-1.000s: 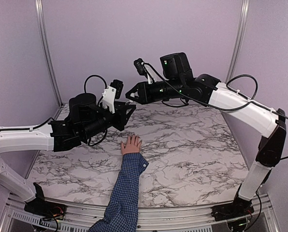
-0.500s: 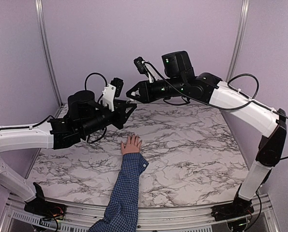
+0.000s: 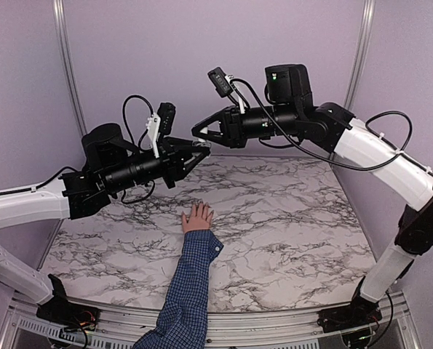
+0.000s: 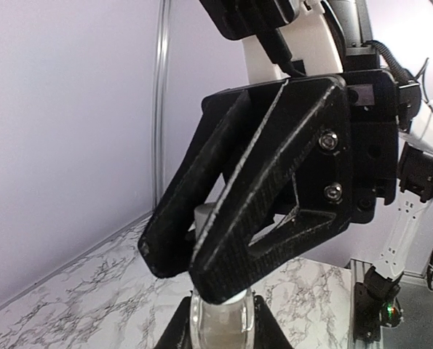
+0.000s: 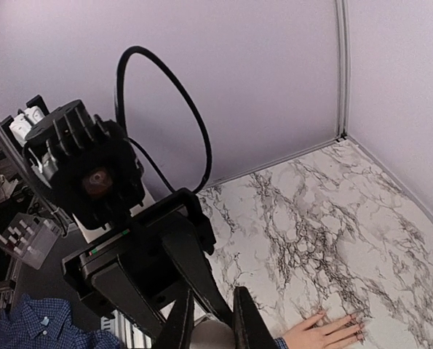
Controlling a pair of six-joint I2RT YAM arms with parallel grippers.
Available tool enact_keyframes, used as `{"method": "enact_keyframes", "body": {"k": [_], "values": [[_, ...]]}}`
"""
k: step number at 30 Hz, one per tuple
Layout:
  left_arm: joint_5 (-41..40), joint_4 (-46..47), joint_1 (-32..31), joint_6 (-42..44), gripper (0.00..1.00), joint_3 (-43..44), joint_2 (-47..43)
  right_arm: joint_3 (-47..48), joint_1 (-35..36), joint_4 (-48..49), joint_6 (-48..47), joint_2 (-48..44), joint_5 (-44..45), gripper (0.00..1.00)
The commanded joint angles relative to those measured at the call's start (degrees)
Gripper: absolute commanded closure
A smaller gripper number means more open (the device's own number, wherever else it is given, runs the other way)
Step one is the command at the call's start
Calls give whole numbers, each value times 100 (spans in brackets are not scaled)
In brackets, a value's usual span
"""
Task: Paint the nails
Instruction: Unscrew the nail polish bottle cap from the nail polish bottle.
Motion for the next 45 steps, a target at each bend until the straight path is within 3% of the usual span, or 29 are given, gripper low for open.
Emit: {"method": "enact_keyframes", "body": {"k": [1, 7, 12, 16, 24, 27, 45], "values": [[1414, 458, -36, -126, 100, 354, 32, 31, 170, 373, -265, -25, -1212, 100], [1478, 460, -25, -173, 100, 388, 15, 12, 54, 523, -107, -82, -1355, 98], [457, 457, -27, -74, 100, 163, -131, -1, -35, 628, 316, -152, -902, 69], [-209, 429, -25, 20, 100, 37, -168, -123, -34, 645, 757, -198, -222, 57], [-800, 403, -35, 18, 100, -91, -118, -408, 3, 518, 1251, -268, 986, 56], [-853, 396, -38, 52, 100, -71, -59, -385, 24, 417, 1291, -221, 1234, 61], [-1060, 295, -34, 83, 100, -2, 212, -175, 40, 406, 1422, 52, 1307, 75]]}}
